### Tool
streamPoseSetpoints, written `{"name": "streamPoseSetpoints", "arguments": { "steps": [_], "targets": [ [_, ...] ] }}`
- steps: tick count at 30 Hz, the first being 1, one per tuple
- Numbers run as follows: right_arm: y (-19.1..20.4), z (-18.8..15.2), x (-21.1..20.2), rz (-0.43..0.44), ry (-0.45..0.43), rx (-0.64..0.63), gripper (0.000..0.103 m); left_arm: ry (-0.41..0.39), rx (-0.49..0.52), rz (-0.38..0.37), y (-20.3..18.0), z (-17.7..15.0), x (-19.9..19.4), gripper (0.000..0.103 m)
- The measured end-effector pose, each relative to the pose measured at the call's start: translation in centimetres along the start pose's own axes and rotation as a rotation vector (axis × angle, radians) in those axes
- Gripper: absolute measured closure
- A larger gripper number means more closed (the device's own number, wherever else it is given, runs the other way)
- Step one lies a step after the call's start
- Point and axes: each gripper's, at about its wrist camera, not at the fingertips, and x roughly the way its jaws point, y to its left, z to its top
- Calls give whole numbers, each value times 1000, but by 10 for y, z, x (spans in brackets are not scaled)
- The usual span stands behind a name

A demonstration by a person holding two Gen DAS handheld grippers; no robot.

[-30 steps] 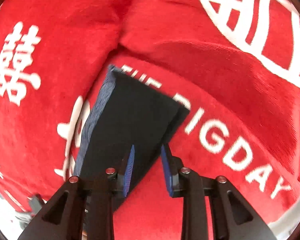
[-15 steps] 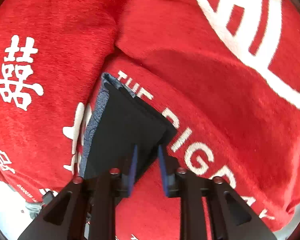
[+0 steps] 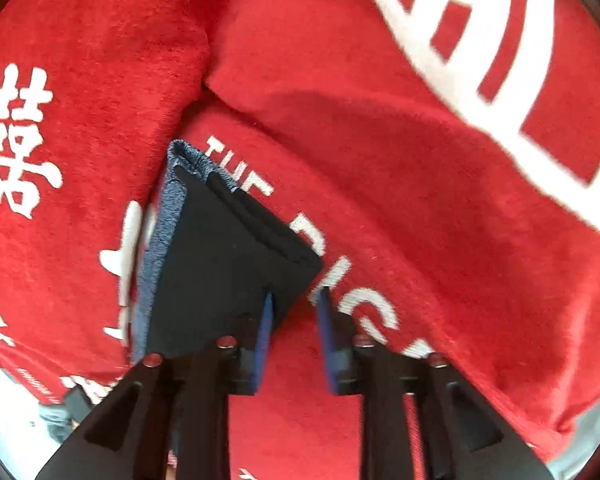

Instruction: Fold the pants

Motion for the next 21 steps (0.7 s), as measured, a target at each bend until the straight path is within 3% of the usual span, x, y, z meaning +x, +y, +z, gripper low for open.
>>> {"name": "streamPoseSetpoints", "arguments": {
  "steps": [3, 7, 10, 14, 16, 21],
  "targets": [
    [13, -5, -18, -64, -27, -63, 71, 7, 7, -4, -4, 7, 0, 0],
    [50, -14, -37, -86, -92, -216, 71, 4, 7, 1, -6, 9, 2, 0],
    [78, -18, -29, -109, -93, -358, 71, 1, 9, 5, -11, 13, 4, 0],
    [100, -22, 8, -161, -19, -479, 66, 0, 10, 5, -20, 16, 10, 0],
    [95, -20, 30, -203, 37, -469, 66, 2, 10, 6, -21, 16, 10, 0],
    [71, -14, 13, -92, 39, -320, 65, -1, 9, 6, -20, 18, 12, 0]
  ]
}}
